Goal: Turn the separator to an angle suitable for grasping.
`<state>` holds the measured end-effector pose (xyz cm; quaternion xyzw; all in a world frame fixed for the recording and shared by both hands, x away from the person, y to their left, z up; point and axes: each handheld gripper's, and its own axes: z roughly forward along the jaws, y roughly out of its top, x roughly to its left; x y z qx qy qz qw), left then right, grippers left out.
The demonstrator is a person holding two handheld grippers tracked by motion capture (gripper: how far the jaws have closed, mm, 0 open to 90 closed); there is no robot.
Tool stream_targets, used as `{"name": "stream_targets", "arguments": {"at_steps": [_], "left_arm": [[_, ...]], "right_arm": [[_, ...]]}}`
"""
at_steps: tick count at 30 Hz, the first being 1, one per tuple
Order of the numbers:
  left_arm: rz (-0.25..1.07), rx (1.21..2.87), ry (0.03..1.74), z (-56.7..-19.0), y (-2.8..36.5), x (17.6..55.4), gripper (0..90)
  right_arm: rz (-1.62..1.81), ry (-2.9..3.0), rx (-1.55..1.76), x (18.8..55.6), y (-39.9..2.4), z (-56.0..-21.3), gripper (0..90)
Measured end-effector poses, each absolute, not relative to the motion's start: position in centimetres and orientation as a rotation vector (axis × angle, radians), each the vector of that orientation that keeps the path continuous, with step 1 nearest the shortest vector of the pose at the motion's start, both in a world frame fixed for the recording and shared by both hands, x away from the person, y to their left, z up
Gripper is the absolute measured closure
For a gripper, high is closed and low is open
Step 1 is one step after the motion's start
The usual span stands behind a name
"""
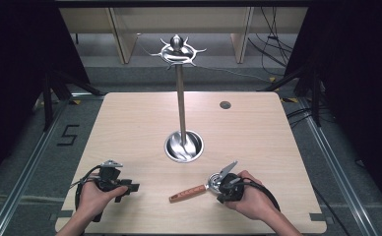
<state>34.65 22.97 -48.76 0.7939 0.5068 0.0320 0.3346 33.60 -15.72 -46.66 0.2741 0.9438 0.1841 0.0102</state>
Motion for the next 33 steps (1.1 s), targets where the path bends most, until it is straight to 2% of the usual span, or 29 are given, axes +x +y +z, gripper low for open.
{"name": "stream_targets", "arguments": {"at_steps": [5,14,21,24,26,33], "left_arm": [[0.081,2.073,1.324,-48.8,22.9,34.6,56.4],[0.083,2.079,1.326,-48.8,22.9,34.5,56.4],[0.078,2.082,1.312,-48.8,22.8,34.7,56.4],[0.070,2.082,1.303,-48.8,22.8,34.6,56.4],[0.073,2.079,1.304,-48.8,22.8,34.6,56.4],[0.073,2.087,1.302,-48.7,22.8,34.6,56.3]], "right_arm": [[0.597,2.908,0.836,34.4,-14.8,-46.0,90.0],[0.537,2.853,0.853,38.7,-12.0,-45.6,90.0],[0.563,2.974,0.730,36.6,-9.2,-45.3,90.0],[0.476,3.036,0.671,35.5,-7.8,-46.1,90.0],[0.390,3.059,0.779,34.8,-6.7,-47.0,90.0],[0.423,3.045,0.845,35.5,-6.1,-48.1,90.0]]}}
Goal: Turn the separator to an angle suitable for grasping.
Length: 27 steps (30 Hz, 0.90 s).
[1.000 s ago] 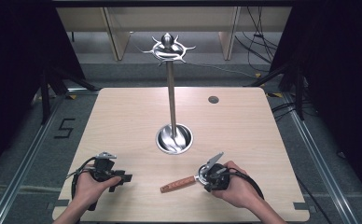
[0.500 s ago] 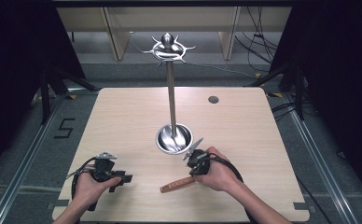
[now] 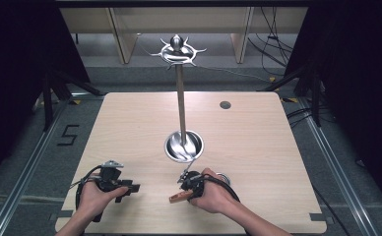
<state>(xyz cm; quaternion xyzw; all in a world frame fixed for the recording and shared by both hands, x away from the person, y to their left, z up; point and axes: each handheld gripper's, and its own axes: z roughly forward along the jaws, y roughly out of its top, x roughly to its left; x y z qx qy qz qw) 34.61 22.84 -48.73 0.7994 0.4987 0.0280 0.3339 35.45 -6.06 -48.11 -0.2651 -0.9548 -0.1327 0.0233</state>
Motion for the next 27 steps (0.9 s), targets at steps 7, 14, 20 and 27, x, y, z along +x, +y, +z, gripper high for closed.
{"name": "stream_targets", "arguments": {"at_steps": [7,14,20,27], "left_arm": [[0.075,2.087,1.303,-48.7,22.9,34.6,56.2],[0.075,2.089,1.301,-48.7,22.9,34.6,56.0],[0.081,2.084,1.305,-48.7,22.8,34.7,55.9],[0.070,2.086,1.300,-48.8,22.6,34.9,55.7]], "right_arm": [[-0.554,-2.925,-0.867,36.5,-5.0,-48.4,90.0],[-0.593,-2.915,-0.974,37.9,-4.8,-48.4,90.0],[-0.605,-2.917,-1.036,39.4,-4.8,-48.1,90.0],[-0.633,-2.905,-1.063,39.9,-5.1,-47.4,88.9]]}}
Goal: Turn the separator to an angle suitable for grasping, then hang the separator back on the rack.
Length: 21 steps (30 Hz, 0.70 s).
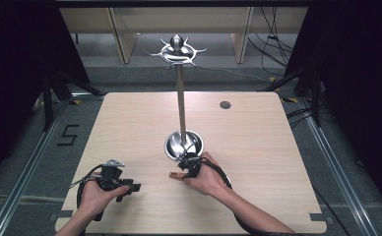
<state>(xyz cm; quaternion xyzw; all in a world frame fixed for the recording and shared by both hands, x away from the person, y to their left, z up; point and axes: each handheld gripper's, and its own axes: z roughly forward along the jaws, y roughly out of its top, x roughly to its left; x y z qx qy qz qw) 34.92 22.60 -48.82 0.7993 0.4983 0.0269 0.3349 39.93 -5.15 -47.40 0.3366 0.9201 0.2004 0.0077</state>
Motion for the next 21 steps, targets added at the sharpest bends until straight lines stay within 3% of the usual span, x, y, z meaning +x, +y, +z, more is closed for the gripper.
{"name": "stream_targets", "arguments": {"at_steps": [5,6,9,15,21], "left_arm": [[0.084,2.092,1.310,-48.8,22.5,34.8,55.4],[0.071,2.088,1.302,-48.9,22.6,34.8,55.2],[0.065,2.083,1.303,-48.9,22.7,34.8,55.1],[0.064,2.085,1.304,-48.9,22.8,34.9,54.6],[0.065,2.082,1.311,-48.8,22.6,34.9,54.1]], "right_arm": [[0.663,2.863,0.998,39.8,-5.8,-46.5,80.5],[0.646,2.851,0.961,39.8,-6.1,-46.0,74.4],[0.645,2.840,0.931,39.8,-6.6,-45.6,70.6],[0.515,2.905,0.766,40.6,-7.7,-45.3,54.4],[0.395,2.964,0.622,41.1,-8.0,-45.3,48.5]]}}
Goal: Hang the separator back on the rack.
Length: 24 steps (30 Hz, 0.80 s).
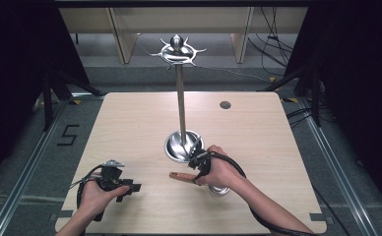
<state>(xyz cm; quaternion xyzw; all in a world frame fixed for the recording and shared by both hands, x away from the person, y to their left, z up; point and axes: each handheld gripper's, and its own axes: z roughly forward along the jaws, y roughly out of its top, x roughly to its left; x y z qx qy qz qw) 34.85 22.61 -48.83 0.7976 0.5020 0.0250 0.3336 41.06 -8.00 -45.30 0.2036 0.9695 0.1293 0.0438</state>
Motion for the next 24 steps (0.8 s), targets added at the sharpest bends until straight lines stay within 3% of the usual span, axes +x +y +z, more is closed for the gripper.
{"name": "stream_targets", "arguments": {"at_steps": [24], "left_arm": [[0.056,2.080,1.312,-48.9,22.7,34.8,52.6]], "right_arm": [[0.168,3.040,0.394,41.9,-7.0,-47.7,53.2]]}}
